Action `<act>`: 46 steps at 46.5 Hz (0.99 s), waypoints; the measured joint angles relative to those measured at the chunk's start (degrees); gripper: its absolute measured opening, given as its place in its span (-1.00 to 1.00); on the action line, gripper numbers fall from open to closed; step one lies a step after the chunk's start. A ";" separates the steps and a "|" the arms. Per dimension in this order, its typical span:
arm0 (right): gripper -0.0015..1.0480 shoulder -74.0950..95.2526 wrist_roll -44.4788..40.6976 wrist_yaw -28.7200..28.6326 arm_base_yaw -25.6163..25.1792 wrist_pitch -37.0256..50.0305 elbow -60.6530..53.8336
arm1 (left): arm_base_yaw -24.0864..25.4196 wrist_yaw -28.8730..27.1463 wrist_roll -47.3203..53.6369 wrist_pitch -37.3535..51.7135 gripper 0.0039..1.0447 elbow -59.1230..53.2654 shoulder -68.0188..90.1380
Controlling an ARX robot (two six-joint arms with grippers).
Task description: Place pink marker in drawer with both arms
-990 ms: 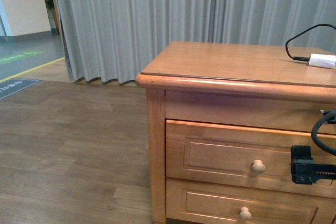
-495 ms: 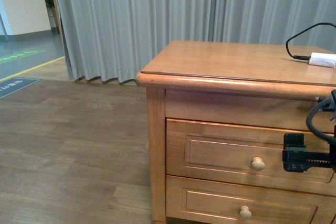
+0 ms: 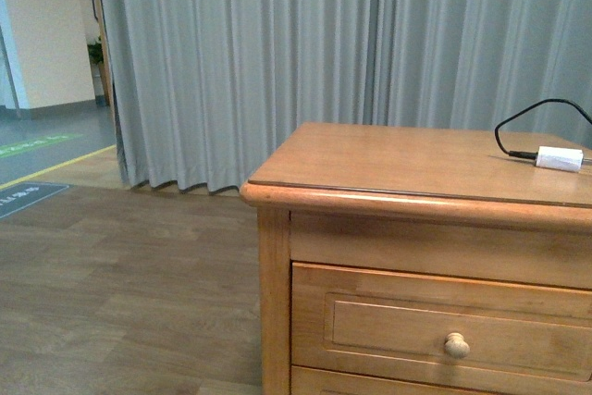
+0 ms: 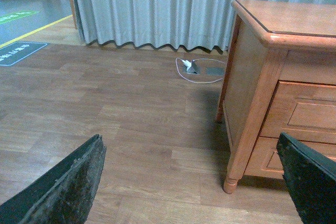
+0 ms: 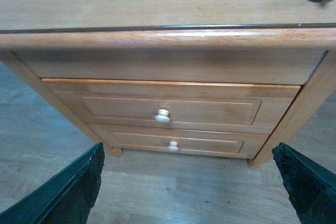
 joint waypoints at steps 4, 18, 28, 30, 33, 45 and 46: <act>0.84 -5.77 1.22 1.51 2.34 -6.47 1.51 | 0.00 0.00 0.02 0.00 0.89 0.00 0.00; 0.84 -11.67 4.37 6.75 5.92 -10.45 3.48 | 0.00 0.00 0.02 0.00 0.89 0.00 0.00; 0.38 -17.09 -5.64 7.80 4.37 13.25 -7.63 | 0.00 -0.02 0.02 0.00 0.89 0.00 0.00; 0.25 -18.67 -7.19 7.06 3.48 16.39 -10.34 | 0.00 0.00 0.02 0.00 0.89 0.00 0.00; -0.02 -21.07 -8.81 5.97 1.79 18.45 -14.47 | 0.00 0.00 0.02 0.00 0.89 0.00 0.00; -0.97 -29.20 -10.49 -0.96 -4.33 20.22 -25.29 | 0.00 0.00 0.02 0.00 0.89 0.00 0.00; -0.97 -29.64 -10.49 -2.86 -5.35 20.20 -25.75 | 0.00 0.00 0.02 0.00 0.89 0.00 0.00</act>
